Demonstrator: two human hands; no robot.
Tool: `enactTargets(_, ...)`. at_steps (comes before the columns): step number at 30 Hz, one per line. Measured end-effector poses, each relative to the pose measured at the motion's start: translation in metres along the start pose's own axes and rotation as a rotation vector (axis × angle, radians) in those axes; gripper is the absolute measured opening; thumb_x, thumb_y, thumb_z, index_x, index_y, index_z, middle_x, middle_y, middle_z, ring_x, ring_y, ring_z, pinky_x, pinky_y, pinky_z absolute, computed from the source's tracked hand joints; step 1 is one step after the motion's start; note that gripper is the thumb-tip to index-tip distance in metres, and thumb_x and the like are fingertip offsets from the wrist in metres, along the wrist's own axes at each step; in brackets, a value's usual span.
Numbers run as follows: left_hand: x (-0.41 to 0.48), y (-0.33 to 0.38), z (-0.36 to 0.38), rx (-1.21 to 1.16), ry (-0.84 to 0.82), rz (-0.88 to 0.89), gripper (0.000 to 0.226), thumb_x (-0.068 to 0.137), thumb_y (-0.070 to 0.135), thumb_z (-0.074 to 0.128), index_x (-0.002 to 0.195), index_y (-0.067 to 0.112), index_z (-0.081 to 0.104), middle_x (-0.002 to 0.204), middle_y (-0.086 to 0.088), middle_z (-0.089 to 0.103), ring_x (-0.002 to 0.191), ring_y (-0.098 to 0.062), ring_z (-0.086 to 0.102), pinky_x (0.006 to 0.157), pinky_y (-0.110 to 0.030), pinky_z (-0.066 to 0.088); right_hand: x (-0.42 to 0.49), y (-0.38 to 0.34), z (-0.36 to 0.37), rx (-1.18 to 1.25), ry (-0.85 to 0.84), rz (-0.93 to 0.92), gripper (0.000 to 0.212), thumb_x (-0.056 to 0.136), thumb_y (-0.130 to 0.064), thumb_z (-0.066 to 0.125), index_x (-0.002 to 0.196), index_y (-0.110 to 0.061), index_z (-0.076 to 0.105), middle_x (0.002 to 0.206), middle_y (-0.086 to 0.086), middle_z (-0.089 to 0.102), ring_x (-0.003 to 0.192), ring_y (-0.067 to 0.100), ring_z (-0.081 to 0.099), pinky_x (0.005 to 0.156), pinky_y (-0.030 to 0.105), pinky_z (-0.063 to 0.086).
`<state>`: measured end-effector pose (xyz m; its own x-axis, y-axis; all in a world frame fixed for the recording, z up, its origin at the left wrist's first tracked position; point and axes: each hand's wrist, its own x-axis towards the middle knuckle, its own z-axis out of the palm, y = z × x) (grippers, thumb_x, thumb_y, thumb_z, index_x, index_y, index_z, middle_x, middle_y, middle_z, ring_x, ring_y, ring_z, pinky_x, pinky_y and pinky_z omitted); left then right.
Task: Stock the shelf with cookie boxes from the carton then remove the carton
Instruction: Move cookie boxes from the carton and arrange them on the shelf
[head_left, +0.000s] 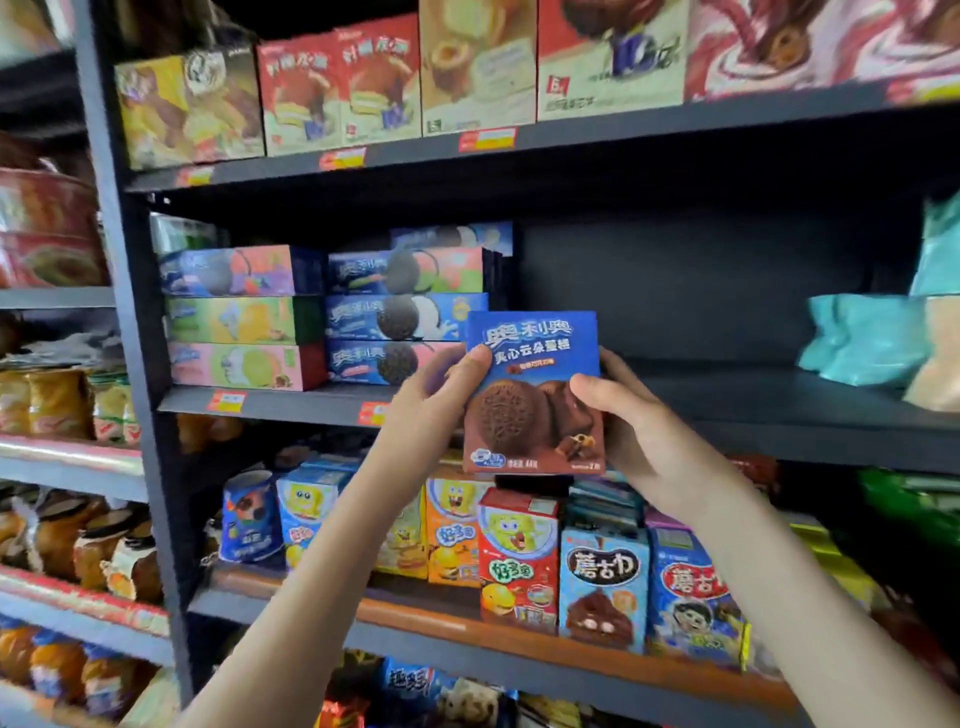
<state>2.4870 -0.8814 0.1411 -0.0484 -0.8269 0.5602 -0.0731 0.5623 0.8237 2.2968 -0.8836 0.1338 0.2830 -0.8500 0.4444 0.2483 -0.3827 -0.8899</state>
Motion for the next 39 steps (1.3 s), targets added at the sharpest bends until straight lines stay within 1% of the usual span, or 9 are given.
enactTargets(3, 0.028, 0.015, 0.018, 0.033, -0.096, -0.049, 0.061, 0.072, 0.063, 0.059, 0.118, 0.024, 0.06, 0.11, 0.005, 0.07, 0.099, -0.011, 0.067, 0.095, -0.035, 0.051, 0.009, -0.029, -0.029, -0.027, 0.053, -0.042, 0.062, 0.075, -0.024, 0.065, 0.134, -0.024, 0.046, 0.12, 0.007, 0.067, 0.11, 0.029, 0.063, 0.099, 0.05, 0.043)
enactTargets(9, 0.098, 0.04, 0.08, 0.061, -0.163, -0.215, 0.022, 0.09, 0.03, 0.06, 0.09, 0.009, 0.066, 0.09, -0.013, 0.062, 0.082, -0.022, 0.059, 0.079, -0.032, 0.055, 0.039, -0.071, -0.099, -0.185, 0.15, 0.035, 0.046, 0.088, -0.012, 0.063, 0.127, -0.023, 0.039, 0.1, 0.0, 0.069, 0.078, 0.013, 0.067, 0.068, 0.028, 0.05)
enactTargets(15, 0.159, 0.029, 0.147, 0.219, -0.148, -0.19, 0.022, 0.087, 0.015, 0.064, 0.097, -0.004, 0.067, 0.086, -0.018, 0.065, 0.07, -0.024, 0.062, 0.07, -0.033, 0.054, 0.081, -0.086, -0.17, -0.509, 0.158, 0.245, 0.041, 0.084, -0.01, 0.063, 0.12, -0.028, 0.054, 0.127, -0.003, 0.061, 0.124, 0.021, 0.051, 0.108, 0.054, 0.033)
enactTargets(22, 0.193, 0.011, 0.211, 0.388, -0.326, -0.213, 0.021, 0.088, -0.004, 0.039, 0.077, 0.004, 0.055, 0.047, 0.006, 0.047, 0.034, -0.002, 0.04, 0.039, -0.012, 0.033, 0.106, -0.086, -0.221, -0.797, 0.492, 0.273, 0.033, 0.091, 0.002, 0.051, 0.119, -0.015, 0.056, 0.114, 0.0, 0.06, 0.085, 0.01, 0.057, 0.09, 0.043, 0.048)
enactTargets(26, 0.218, -0.006, 0.225, 0.567, -0.388, -0.188, 0.024, 0.086, 0.001, 0.04, 0.1, 0.002, 0.059, 0.084, -0.011, 0.063, 0.069, -0.018, 0.063, 0.068, -0.024, 0.053, 0.113, -0.075, -0.234, -1.011, 0.593, 0.306, 0.05, 0.082, -0.012, 0.07, 0.128, -0.014, 0.049, 0.126, 0.008, 0.056, 0.102, 0.025, 0.058, 0.083, 0.039, 0.056)
enactTargets(30, 0.229, -0.011, 0.22, 0.809, -0.503, -0.224, 0.01, 0.086, 0.01, 0.05, 0.082, 0.005, 0.058, 0.063, -0.005, 0.059, 0.05, -0.016, 0.057, 0.045, -0.02, 0.048, 0.104, -0.079, -0.224, -1.395, 0.659, 0.133, 0.054, 0.08, -0.013, 0.072, 0.113, -0.011, 0.03, 0.118, 0.012, 0.05, 0.105, 0.029, 0.055, 0.07, 0.033, 0.042)
enactTargets(32, 0.222, -0.007, 0.222, 1.124, -0.555, 0.0, 0.02, 0.087, 0.016, 0.048, 0.071, 0.009, 0.058, 0.065, -0.001, 0.062, 0.06, -0.018, 0.062, 0.048, -0.02, 0.047, 0.095, -0.078, -0.214, -1.711, 0.54, 0.022, 0.042, 0.085, -0.01, 0.063, 0.111, -0.011, 0.032, 0.113, 0.01, 0.051, 0.106, 0.029, 0.054, 0.069, 0.035, 0.039)
enactTargets(36, 0.206, -0.013, 0.226, 1.687, -0.616, 0.717, 0.023, 0.091, 0.009, 0.039, 0.102, 0.011, 0.059, 0.107, -0.004, 0.062, 0.096, -0.026, 0.062, 0.064, -0.032, 0.044, 0.087, -0.055, -0.2, -2.075, 0.0, 0.034, 0.036, 0.093, -0.013, 0.047, 0.13, -0.009, 0.049, 0.133, 0.005, 0.044, 0.126, 0.026, 0.04, 0.101, 0.037, 0.038)
enactTargets(39, 0.219, -0.025, 0.226, 1.728, -0.776, 0.839, 0.038, 0.089, 0.001, 0.039, 0.121, 0.013, 0.055, 0.121, -0.003, 0.055, 0.108, -0.027, 0.058, 0.076, -0.037, 0.051, 0.089, -0.043, -0.209, -2.186, -0.126, 0.204, 0.053, 0.098, -0.019, 0.038, 0.15, -0.015, 0.025, 0.156, 0.0, 0.02, 0.144, 0.018, 0.017, 0.117, 0.034, 0.019)
